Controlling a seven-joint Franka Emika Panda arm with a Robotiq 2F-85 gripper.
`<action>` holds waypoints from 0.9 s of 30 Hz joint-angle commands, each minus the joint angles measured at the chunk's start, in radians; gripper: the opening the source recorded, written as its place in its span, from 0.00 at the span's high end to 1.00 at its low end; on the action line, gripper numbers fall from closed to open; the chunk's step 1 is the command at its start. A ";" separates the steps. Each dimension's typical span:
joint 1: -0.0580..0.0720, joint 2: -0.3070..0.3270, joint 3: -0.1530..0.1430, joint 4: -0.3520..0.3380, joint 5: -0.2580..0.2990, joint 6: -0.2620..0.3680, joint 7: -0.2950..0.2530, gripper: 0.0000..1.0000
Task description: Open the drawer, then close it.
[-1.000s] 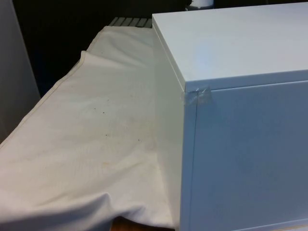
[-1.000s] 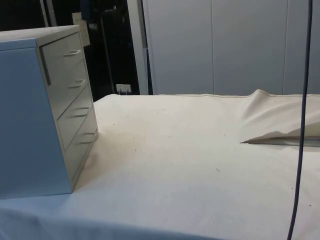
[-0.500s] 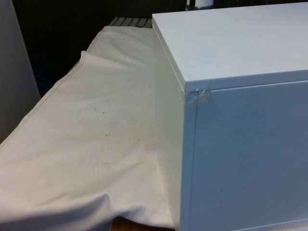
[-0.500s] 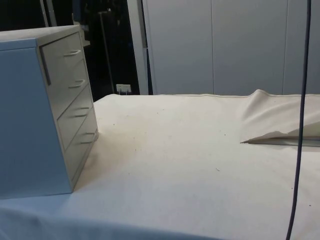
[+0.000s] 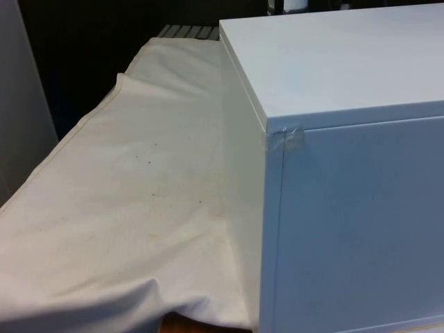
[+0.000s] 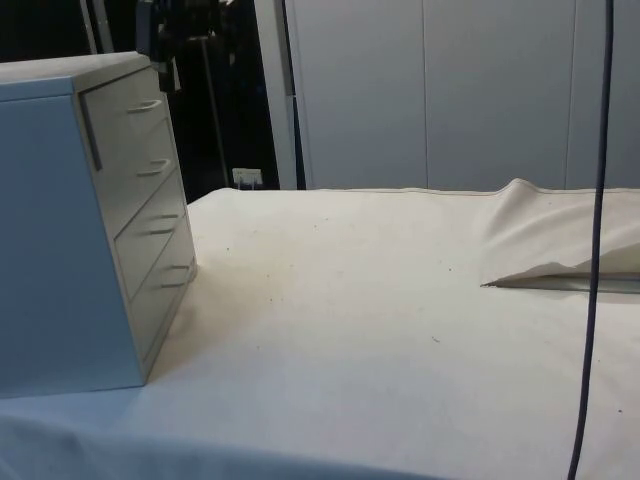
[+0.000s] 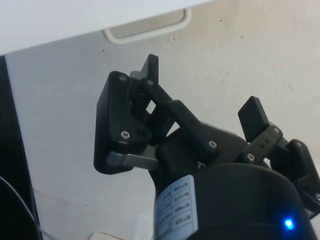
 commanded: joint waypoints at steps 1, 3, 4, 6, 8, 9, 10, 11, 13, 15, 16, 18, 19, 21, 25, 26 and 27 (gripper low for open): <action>-0.004 0.000 0.000 -0.003 0.016 0.012 0.000 0.00; -0.002 0.002 -0.004 0.000 0.009 0.004 0.002 0.00; -0.005 0.002 -0.003 -0.002 0.024 0.016 0.003 0.00; -0.005 0.004 -0.005 -0.001 0.030 0.020 0.006 0.00; -0.005 0.006 -0.007 0.001 0.035 0.025 0.010 0.00; -0.005 0.006 -0.007 0.001 0.036 0.028 0.013 0.00; -0.004 0.006 -0.007 0.000 0.036 0.032 0.018 0.00; -0.004 0.005 -0.007 -0.001 0.036 0.041 0.026 0.00; -0.003 0.005 -0.007 -0.002 0.035 0.046 0.031 0.00; -0.002 0.004 -0.006 -0.005 0.034 0.057 0.040 0.00; 0.000 0.004 -0.004 -0.006 0.033 0.067 0.050 0.00; 0.001 0.004 -0.001 -0.009 0.031 0.079 0.062 0.00; 0.001 0.004 0.000 -0.010 0.030 0.084 0.067 0.00; 0.002 0.001 0.002 -0.013 0.029 0.090 0.072 0.00; 0.005 -0.005 0.005 -0.023 0.028 0.107 0.093 0.00; 0.007 -0.007 0.008 -0.027 0.028 0.117 0.104 0.00; 0.008 -0.009 0.009 -0.030 0.028 0.122 0.110 0.00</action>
